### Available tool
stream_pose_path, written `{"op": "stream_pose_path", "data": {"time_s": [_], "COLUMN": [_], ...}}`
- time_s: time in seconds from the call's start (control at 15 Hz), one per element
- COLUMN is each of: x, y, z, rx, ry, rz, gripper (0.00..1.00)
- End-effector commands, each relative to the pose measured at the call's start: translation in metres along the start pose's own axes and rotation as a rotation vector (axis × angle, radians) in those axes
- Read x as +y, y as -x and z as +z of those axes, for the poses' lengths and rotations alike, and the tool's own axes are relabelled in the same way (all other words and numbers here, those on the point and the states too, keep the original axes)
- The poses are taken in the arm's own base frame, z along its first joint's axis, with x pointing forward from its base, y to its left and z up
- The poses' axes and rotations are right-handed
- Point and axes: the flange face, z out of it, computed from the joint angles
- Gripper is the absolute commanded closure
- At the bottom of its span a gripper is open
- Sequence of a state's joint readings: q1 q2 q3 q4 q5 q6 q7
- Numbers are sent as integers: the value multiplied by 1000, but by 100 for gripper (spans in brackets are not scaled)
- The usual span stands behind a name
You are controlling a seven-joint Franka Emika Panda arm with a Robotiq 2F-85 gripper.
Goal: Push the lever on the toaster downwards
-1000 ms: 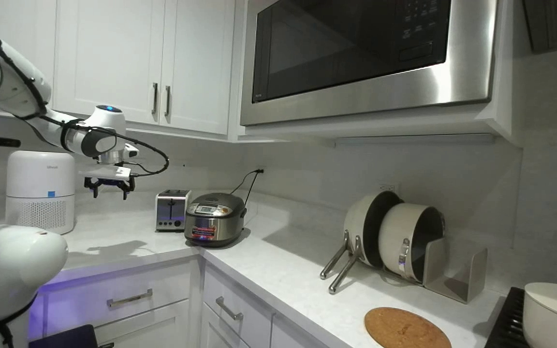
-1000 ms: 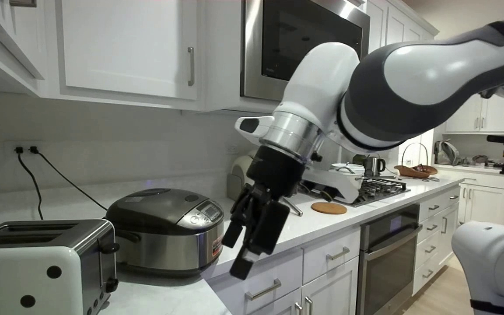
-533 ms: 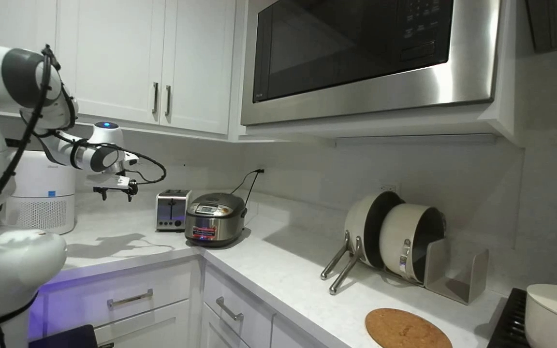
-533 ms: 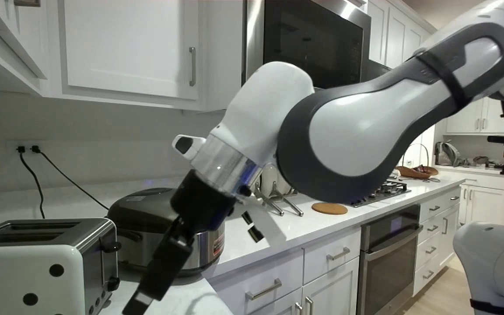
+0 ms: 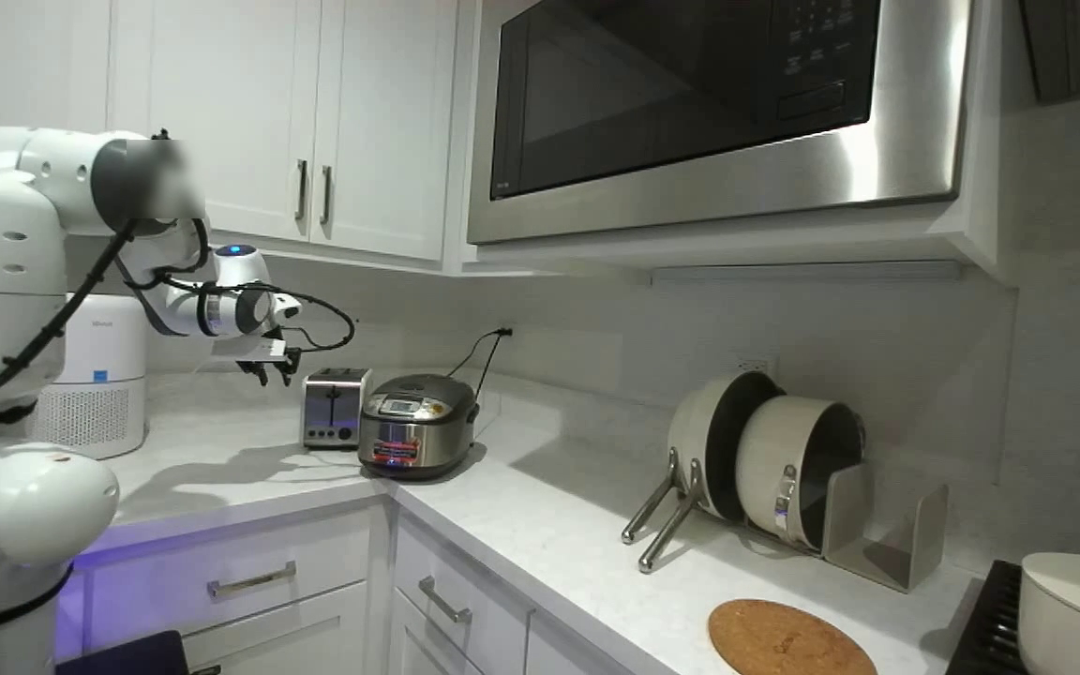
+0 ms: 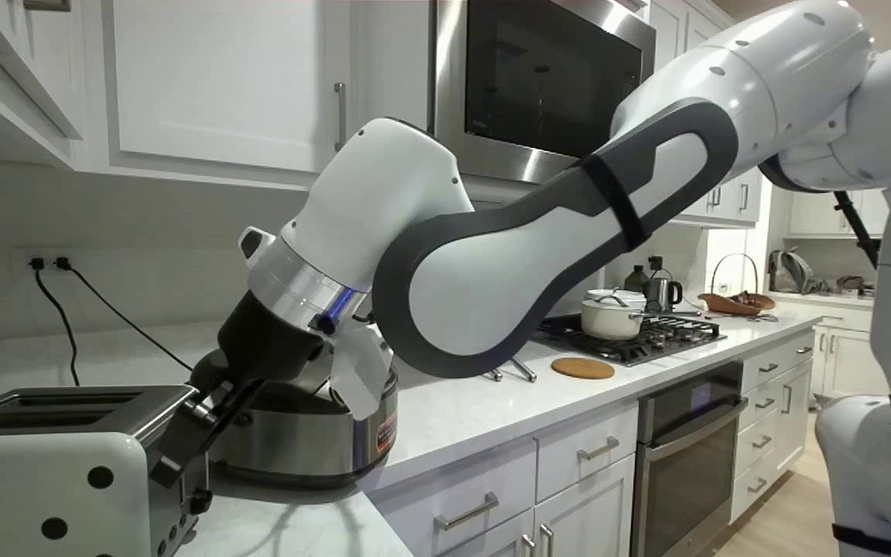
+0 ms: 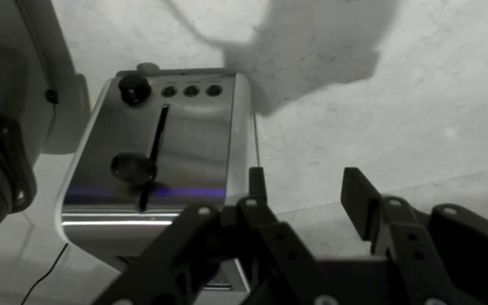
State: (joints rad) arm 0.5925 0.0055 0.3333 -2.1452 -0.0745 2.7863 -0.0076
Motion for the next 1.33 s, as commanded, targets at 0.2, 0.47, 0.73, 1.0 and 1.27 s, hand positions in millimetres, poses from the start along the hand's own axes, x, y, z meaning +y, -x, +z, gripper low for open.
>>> {"op": "stream_pose_path", "data": {"time_s": [0.2, 0.47, 0.73, 1.0, 1.27], "x": [25, 34, 46, 61, 73], "y": [-32, -36, -38, -41, -44], "z": [0, 9, 19, 26, 31], "rx": [15, 5, -3, -7, -17], "ry": [76, 112, 142, 169, 181], "rz": [39, 43, 55, 71, 78], "gripper": [100, 100, 100, 100, 100]}}
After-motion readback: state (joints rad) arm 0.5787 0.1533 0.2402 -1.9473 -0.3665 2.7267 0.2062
